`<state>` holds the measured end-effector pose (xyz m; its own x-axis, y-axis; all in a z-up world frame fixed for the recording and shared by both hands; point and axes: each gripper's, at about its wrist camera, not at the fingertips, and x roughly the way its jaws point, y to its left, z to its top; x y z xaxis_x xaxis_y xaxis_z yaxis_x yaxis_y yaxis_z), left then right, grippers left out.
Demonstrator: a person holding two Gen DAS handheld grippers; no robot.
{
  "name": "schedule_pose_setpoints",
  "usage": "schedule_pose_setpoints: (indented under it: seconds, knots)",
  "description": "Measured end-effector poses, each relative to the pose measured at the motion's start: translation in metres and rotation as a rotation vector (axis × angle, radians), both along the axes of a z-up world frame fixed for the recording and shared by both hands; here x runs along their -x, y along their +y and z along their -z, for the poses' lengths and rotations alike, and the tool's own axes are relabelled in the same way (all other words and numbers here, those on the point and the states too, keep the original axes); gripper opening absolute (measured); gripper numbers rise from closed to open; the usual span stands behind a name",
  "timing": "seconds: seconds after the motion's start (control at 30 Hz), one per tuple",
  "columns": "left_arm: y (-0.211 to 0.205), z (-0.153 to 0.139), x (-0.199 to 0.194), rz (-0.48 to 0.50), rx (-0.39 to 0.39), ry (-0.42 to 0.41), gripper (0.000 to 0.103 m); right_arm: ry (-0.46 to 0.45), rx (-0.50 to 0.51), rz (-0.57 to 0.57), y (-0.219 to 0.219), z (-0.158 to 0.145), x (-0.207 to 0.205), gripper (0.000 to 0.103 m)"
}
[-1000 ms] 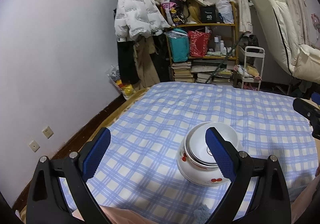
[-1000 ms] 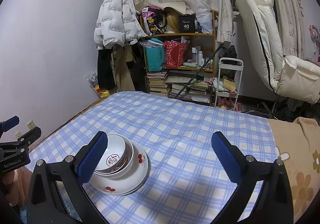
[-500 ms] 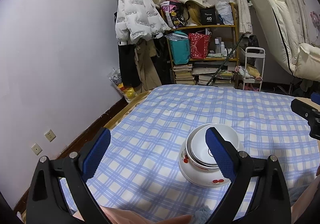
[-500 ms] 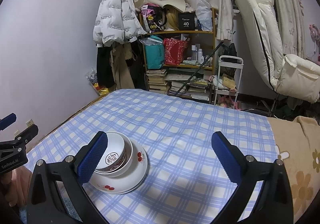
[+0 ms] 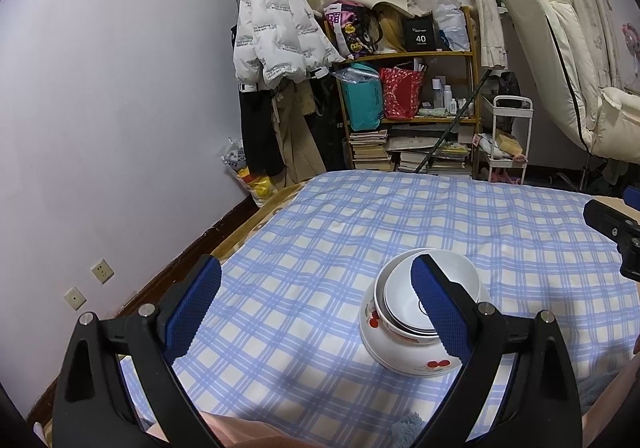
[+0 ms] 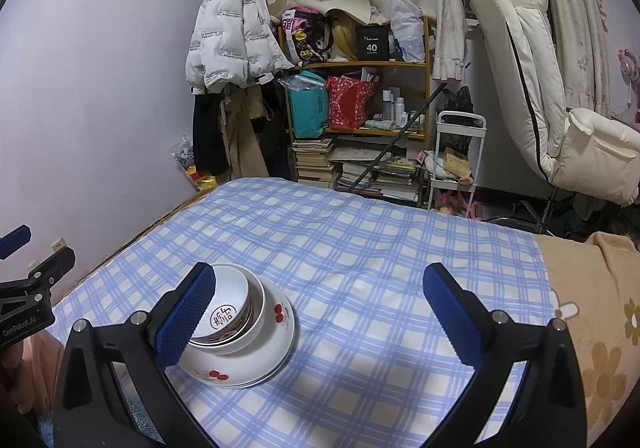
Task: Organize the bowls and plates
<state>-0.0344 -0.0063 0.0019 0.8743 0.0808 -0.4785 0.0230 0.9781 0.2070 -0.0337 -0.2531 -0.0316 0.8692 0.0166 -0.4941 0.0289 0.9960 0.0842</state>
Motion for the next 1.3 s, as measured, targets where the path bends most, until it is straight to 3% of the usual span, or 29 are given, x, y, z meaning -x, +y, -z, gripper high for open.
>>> schedule_pose_setpoints:
  seconds: [1.3]
  knots:
    - [-0.0007,0.0040,0.0028,0.018,-0.007,-0.004,0.095,0.007,0.002,0.001,-0.0026,0.0036,-0.0013,0.103]
